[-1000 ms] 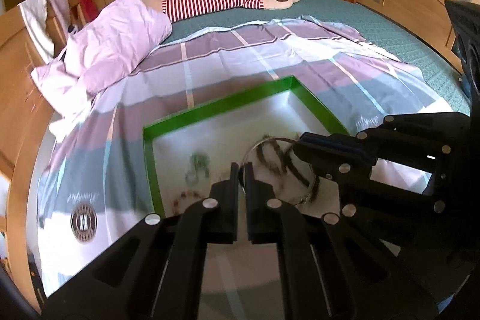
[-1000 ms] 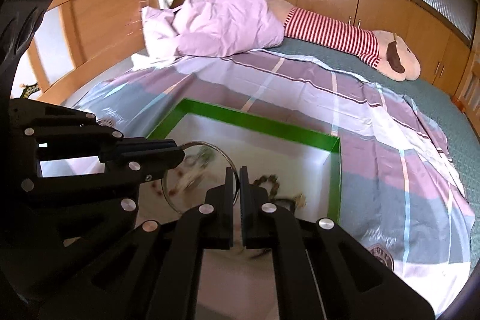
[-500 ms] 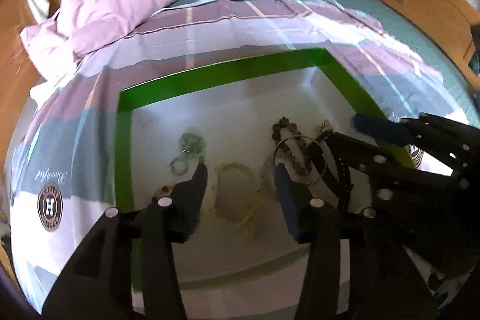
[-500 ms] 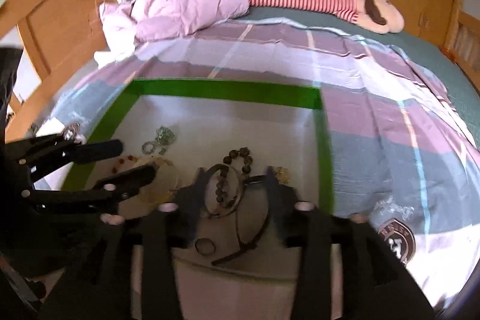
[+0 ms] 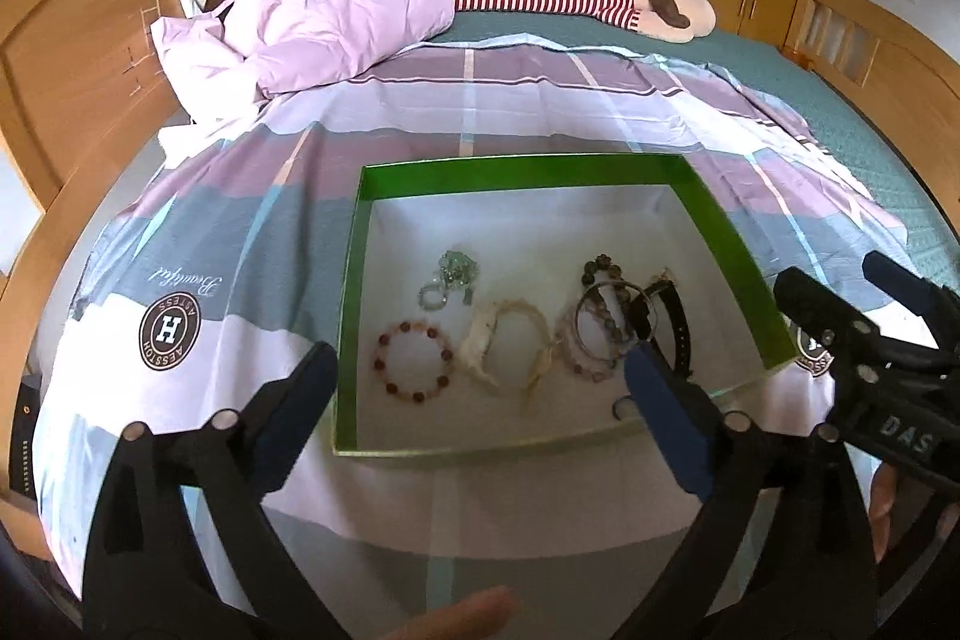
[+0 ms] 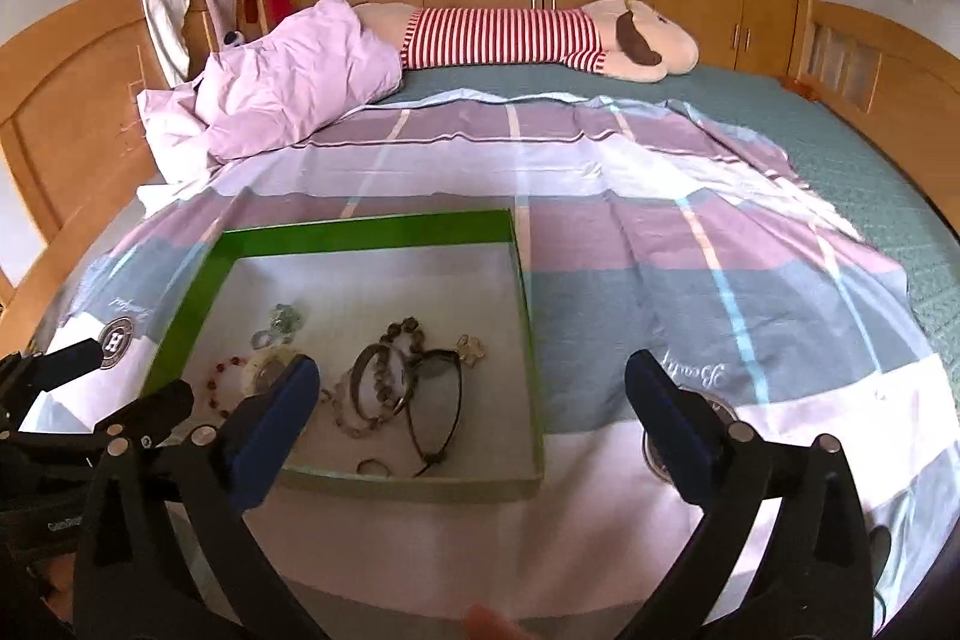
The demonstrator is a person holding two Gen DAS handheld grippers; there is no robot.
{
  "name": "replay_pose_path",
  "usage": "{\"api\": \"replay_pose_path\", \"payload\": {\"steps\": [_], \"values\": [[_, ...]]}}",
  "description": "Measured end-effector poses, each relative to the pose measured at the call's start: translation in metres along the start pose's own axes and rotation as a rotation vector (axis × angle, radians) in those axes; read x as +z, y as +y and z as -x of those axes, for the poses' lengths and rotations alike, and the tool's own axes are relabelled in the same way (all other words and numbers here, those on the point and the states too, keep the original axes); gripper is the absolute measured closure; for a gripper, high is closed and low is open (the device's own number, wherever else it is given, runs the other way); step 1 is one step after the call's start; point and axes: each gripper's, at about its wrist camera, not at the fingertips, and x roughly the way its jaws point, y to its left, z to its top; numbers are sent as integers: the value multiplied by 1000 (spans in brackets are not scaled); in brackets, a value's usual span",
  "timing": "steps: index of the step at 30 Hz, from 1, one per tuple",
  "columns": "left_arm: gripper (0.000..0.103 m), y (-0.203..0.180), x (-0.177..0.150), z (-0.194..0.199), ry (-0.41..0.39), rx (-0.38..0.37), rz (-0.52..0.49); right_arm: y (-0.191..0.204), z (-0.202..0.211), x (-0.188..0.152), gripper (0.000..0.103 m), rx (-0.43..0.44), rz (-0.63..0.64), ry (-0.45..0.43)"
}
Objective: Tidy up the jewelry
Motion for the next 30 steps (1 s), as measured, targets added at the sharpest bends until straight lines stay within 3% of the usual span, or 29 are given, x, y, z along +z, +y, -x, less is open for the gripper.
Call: {"api": "replay_pose_path", "payload": {"steps": [3, 18, 30], "values": [[7, -3, -3, 6, 3, 6, -12, -4, 1, -2, 4, 22, -23, 42], [5, 0, -13, 20, 15, -3, 23, 9, 21, -2, 4, -33, 70, 19], [5, 4, -11, 21, 22, 7, 20, 13, 21, -3, 4, -35, 63, 26]]}}
